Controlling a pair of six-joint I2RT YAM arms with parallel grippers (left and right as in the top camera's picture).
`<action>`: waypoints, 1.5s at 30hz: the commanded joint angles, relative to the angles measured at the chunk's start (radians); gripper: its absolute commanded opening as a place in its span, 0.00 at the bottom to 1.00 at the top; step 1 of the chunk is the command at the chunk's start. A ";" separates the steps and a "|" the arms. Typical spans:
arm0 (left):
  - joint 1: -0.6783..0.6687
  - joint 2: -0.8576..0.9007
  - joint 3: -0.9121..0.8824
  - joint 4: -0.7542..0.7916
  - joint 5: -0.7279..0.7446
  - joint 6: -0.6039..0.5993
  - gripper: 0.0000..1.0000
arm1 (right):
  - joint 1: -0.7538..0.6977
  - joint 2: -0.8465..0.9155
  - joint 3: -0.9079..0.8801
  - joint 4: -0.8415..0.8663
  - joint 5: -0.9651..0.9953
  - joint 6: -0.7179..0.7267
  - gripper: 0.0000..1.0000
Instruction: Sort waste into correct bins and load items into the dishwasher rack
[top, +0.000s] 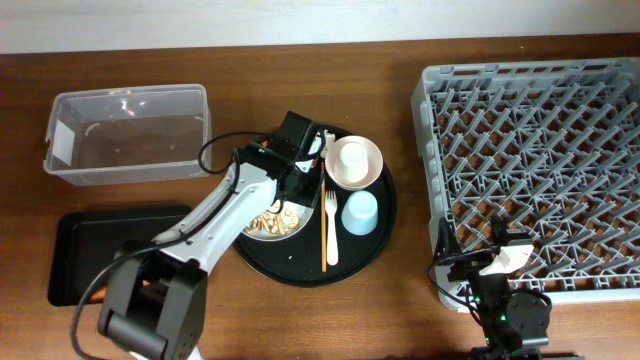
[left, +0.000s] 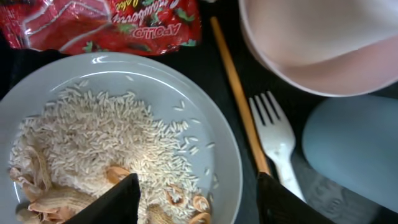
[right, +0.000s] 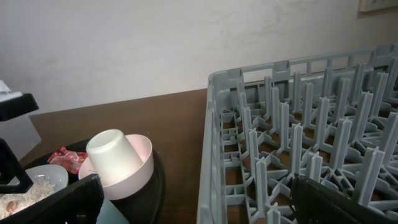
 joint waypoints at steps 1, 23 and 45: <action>-0.021 0.053 0.012 0.004 -0.029 0.010 0.59 | -0.006 -0.006 -0.005 -0.005 0.006 -0.007 0.99; -0.111 0.169 -0.007 0.038 -0.074 -0.041 0.40 | -0.006 -0.006 -0.005 -0.005 0.006 -0.007 0.99; -0.116 0.168 -0.060 0.088 -0.108 -0.097 0.01 | -0.006 -0.006 -0.005 -0.005 0.006 -0.007 0.99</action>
